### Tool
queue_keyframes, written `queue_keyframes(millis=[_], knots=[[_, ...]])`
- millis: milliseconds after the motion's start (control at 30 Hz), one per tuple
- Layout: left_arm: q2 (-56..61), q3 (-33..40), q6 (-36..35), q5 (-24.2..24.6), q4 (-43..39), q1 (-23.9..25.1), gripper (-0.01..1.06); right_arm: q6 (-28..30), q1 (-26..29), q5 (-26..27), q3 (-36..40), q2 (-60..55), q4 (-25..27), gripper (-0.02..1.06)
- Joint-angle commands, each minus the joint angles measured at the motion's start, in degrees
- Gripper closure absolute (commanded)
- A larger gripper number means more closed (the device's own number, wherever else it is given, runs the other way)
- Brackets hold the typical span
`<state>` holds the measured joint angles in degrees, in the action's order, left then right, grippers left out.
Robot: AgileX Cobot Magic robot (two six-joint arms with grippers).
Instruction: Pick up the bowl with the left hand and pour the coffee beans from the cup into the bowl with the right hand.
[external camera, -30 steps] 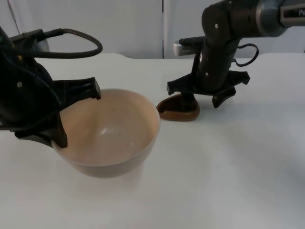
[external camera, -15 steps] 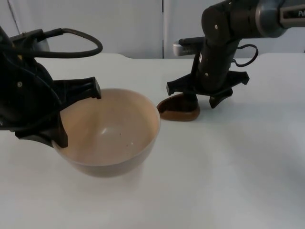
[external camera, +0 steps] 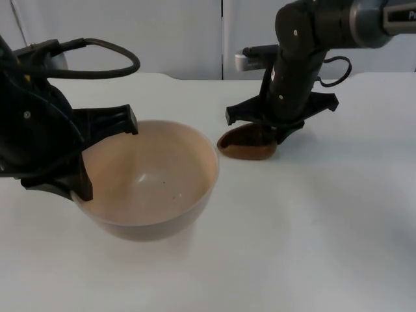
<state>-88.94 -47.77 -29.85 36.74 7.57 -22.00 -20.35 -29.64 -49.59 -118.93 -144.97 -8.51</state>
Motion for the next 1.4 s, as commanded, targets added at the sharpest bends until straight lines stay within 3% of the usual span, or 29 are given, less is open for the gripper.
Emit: queue_keyframes(millis=[0, 500, 867, 1267, 1367], knots=[[0.3, 0.1, 0.0, -0.5, 0.6, 0.1, 1.05, 0.4, -0.1, -0.5, -0.1, 0.2, -0.4, 1.05], [0.3, 0.1, 0.0, -0.9, 0.6, 0.1, 1.05, 0.7, -0.1, -1.1, -0.1, 4.0, -0.4, 1.04], [0.3, 0.1, 0.0, -1.2, 0.6, 0.1, 1.05, 4.6, -0.1, -4.5, -0.1, 12.3, -0.3, 1.04], [0.3, 0.1, 0.0, -1.2, 0.6, 0.1, 1.05, 10.0, 0.4, -13.3, -0.1, 26.1, 0.2, 1.04], [0.3, 0.1, 0.0, -1.0, 0.6, 0.1, 1.05, 12.8, 1.5, -16.9, -0.1, 29.2, 3.7, 1.04]])
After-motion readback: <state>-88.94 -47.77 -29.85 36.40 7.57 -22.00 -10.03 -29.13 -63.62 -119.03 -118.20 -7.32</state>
